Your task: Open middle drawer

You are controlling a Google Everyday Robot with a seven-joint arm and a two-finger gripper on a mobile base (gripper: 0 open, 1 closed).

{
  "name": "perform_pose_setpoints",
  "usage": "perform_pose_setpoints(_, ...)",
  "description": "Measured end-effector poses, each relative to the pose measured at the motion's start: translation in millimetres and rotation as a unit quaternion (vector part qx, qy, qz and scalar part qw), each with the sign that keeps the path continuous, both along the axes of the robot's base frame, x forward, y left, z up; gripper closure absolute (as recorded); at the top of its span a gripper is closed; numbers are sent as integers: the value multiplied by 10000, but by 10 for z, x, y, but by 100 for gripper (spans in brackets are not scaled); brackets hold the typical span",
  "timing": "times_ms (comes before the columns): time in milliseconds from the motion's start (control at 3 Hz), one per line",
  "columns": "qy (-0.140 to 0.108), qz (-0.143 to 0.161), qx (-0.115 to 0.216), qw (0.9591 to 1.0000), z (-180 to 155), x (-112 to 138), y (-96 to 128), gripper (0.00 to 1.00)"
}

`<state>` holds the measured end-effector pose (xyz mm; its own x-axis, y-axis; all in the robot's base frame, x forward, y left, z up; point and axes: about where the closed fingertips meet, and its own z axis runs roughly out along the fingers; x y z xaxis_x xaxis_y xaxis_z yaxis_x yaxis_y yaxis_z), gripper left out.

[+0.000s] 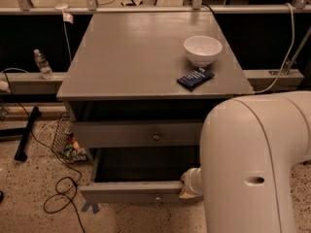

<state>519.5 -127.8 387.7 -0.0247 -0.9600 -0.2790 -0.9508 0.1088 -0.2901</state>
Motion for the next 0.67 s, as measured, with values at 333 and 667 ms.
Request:
perform_pose_setpoints(333, 0, 0, 0, 10000, 0, 0, 0, 100)
perform_pose_setpoints(667, 0, -1, 0, 10000, 0, -1, 0, 100)
